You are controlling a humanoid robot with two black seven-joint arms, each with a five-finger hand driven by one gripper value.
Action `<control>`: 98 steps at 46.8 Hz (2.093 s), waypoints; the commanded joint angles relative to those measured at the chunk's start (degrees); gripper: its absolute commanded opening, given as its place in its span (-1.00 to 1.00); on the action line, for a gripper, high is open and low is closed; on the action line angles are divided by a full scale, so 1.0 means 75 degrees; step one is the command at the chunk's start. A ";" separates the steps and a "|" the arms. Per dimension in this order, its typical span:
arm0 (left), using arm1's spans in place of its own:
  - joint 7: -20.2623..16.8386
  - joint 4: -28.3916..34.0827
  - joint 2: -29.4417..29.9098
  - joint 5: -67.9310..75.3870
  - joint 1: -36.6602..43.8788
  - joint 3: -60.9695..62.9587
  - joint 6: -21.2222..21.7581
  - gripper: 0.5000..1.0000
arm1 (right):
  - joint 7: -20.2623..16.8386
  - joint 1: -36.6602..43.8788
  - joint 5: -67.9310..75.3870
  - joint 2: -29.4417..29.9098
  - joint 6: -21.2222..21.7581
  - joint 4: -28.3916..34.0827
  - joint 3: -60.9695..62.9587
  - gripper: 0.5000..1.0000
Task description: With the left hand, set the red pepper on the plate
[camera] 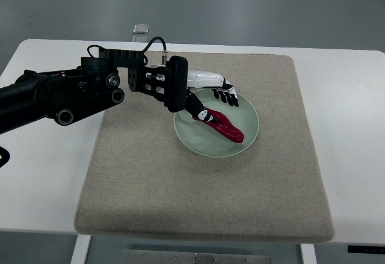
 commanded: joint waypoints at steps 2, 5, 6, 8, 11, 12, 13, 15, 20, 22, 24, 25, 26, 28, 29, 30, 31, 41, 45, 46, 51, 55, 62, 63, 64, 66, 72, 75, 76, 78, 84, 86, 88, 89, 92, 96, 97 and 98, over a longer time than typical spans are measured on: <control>0.0000 -0.0001 -0.0001 -0.0019 0.0000 -0.0003 -0.0006 -0.06 | 0.0000 0.0000 0.0000 0.0000 0.0000 0.0001 0.0000 0.71; 0.0000 -0.0001 -0.0001 -0.0019 0.0000 -0.0003 -0.0006 -0.06 | 0.0000 0.0000 0.0000 0.0000 0.0000 0.0001 0.0000 0.71; 0.0000 -0.0001 0.0010 -0.0019 0.0000 -0.0003 -0.0006 -0.05 | 0.0000 0.0000 0.0000 0.0000 0.0000 0.0001 0.0000 0.71; 0.0000 -0.0001 -0.0001 -0.0019 0.0000 -0.0003 -0.0006 -0.04 | 0.0000 0.0000 0.0000 0.0000 0.0000 0.0001 0.0000 0.71; 0.0000 0.0034 0.0011 -0.0019 0.0000 -0.0003 0.0006 -0.03 | 0.0000 0.0000 0.0000 0.0000 0.0000 0.0001 0.0000 0.71; 0.0000 0.0046 -0.0001 -0.0030 0.0000 -0.0003 0.0006 -0.02 | 0.0000 0.0000 0.0000 0.0000 0.0000 0.0001 0.0000 0.71; 0.0012 0.0069 -0.0001 -0.0030 0.0000 0.0009 0.0006 0.00 | 0.0000 0.0000 0.0000 0.0000 0.0000 0.0001 0.0000 0.71; 0.0000 0.0186 0.0011 -0.0030 0.0000 0.0009 0.0029 0.02 | 0.0000 0.0000 0.0000 0.0000 0.0000 0.0001 0.0000 0.71; 0.0000 0.0561 0.0011 -0.0030 0.0000 0.0009 0.0205 0.08 | 0.0000 0.0000 0.0000 0.0000 0.0000 0.0001 0.0000 0.71; 0.0012 0.0702 0.0010 -0.0030 0.0000 0.0009 0.0275 0.08 | 0.0000 0.0000 0.0000 0.0000 0.0000 0.0001 0.0000 0.71; 0.0000 0.0866 -0.0001 -0.0030 0.0000 0.0009 0.0357 0.09 | 0.0000 0.0000 0.0000 0.0000 0.0000 0.0001 0.0000 0.71; 0.0000 0.0948 -0.0001 -0.0030 0.0000 0.0009 0.0415 0.10 | 0.0000 0.0000 0.0000 0.0000 0.0000 0.0001 0.0000 0.71; 0.0000 0.1030 -0.0001 -0.0030 0.0000 0.0009 0.0474 0.11 | 0.0000 0.0000 0.0000 0.0000 0.0000 0.0001 0.0000 0.71; 0.0000 0.1194 -0.0001 -0.0030 0.0000 -0.0003 0.0580 0.30 | 0.0000 0.0000 0.0000 0.0000 0.0000 0.0001 0.0000 0.71; 0.0000 0.1276 0.0010 -0.0030 0.0000 -0.0003 0.0638 0.36 | 0.0000 0.0000 0.0000 0.0000 0.0000 0.0001 0.0000 0.71; 0.0000 0.1358 0.0011 -0.0030 0.0000 -0.0003 0.0685 0.37 | 0.0000 0.0000 0.0000 0.0000 0.0000 0.0001 0.0000 0.71; 0.0012 0.1428 0.0011 -0.0030 0.0000 -0.0003 0.0720 0.38 | 0.0000 0.0000 0.0000 0.0000 0.0000 0.0001 0.0000 0.71; 0.0012 0.2225 0.0022 -0.0346 -0.0012 -0.0015 0.0826 0.50 | 0.0000 0.0000 0.0000 0.0000 0.0000 0.0001 0.0000 0.71; 0.0012 0.2565 0.0022 -0.0814 0.0000 -0.0003 0.0850 0.69 | 0.0000 0.0000 0.0000 0.0000 0.0000 0.0001 0.0000 0.71; 0.0012 0.2635 0.0022 -0.0943 0.0000 -0.0003 0.0861 0.69 | 0.0000 0.0000 0.0000 0.0000 0.0000 0.0001 0.0000 0.71; 0.0012 0.2999 0.0022 -0.1471 0.0000 0.0009 0.1013 0.81 | 0.0000 0.0000 0.0000 0.0000 0.0000 0.0001 0.0000 0.71; 0.0012 0.3163 0.0022 -0.1706 0.0000 0.0009 0.1119 0.83 | 0.0000 0.0000 0.0000 0.0000 0.0000 0.0001 0.0000 0.71; 0.0012 0.3421 0.0022 -0.2150 0.0012 -0.0015 0.1259 0.83 | 0.0000 0.0000 0.0000 0.0000 0.0000 0.0001 0.0000 0.71; 0.0012 0.3479 0.0022 -0.2279 0.0012 -0.0015 0.1318 0.83 | 0.0000 0.0000 0.0000 0.0000 0.0000 0.0001 0.0000 0.71; 0.0012 0.3538 0.0022 -0.2431 0.0012 -0.0015 0.1388 0.83 | 0.0000 0.0000 0.0000 0.0000 0.0000 0.0001 0.0000 0.71; 0.0012 0.3655 0.0022 -0.2759 0.0012 -0.0003 0.1540 0.83 | 0.0000 0.0000 0.0000 0.0000 0.0000 0.0001 0.0000 0.71; 0.0035 0.3960 0.0011 -0.3954 0.0012 -0.0015 0.1927 0.83 | 0.0000 0.0000 0.0000 0.0000 0.0000 0.0001 0.0000 0.71; 0.0071 0.4019 0.0011 -0.4890 0.0035 -0.0015 0.2068 0.83 | 0.0000 0.0000 0.0000 0.0000 0.0000 0.0001 0.0000 0.71; 0.0082 0.4042 0.0011 -0.5242 0.0035 -0.0015 0.2115 0.83 | 0.0000 0.0000 0.0000 0.0000 0.0000 0.0001 0.0000 0.71; 0.0094 0.4101 -0.0001 -0.5957 0.0035 -0.0003 0.2209 0.83 | 0.0000 0.0000 0.0000 0.0000 0.0000 0.0001 0.0000 0.71; 0.0106 0.4323 -0.0106 -0.7610 0.0035 -0.0026 0.2396 0.83 | 0.0000 0.0000 0.0000 0.0000 0.0000 0.0001 0.0000 0.71; 0.0094 0.4440 -0.0118 -0.8044 0.0023 -0.0038 0.2397 0.83 | 0.0000 0.0000 0.0000 0.0000 0.0000 0.0001 0.0000 0.71; 0.0106 0.4546 -0.0142 -0.8524 0.0023 -0.0062 0.2397 0.83 | 0.0000 0.0000 0.0000 0.0000 0.0000 0.0001 0.0000 0.71; 0.0106 0.4616 -0.0165 -0.8747 0.0023 -0.0085 0.2397 0.83 | 0.0000 0.0000 0.0000 0.0000 0.0000 0.0001 0.0000 0.71; 0.0152 0.4768 -0.0282 -0.9368 0.0035 -0.0109 0.2443 0.83 | 0.0000 0.0000 0.0000 0.0000 0.0000 0.0001 0.0000 0.71; 0.0246 0.4839 -0.0329 -0.9885 0.0047 -0.0155 0.2630 0.82 | 0.0000 0.0000 0.0000 0.0000 0.0000 0.0001 0.0000 0.71; 0.0281 0.4828 -0.0329 -1.0002 0.0047 -0.0167 0.2701 0.82 | 0.0000 0.0000 0.0000 0.0000 0.0000 0.0001 0.0000 0.71; 0.0316 0.4827 -0.0329 -1.0119 0.0047 -0.0190 0.2771 0.82 | 0.0000 0.0000 0.0000 0.0000 0.0000 0.0001 0.0000 0.71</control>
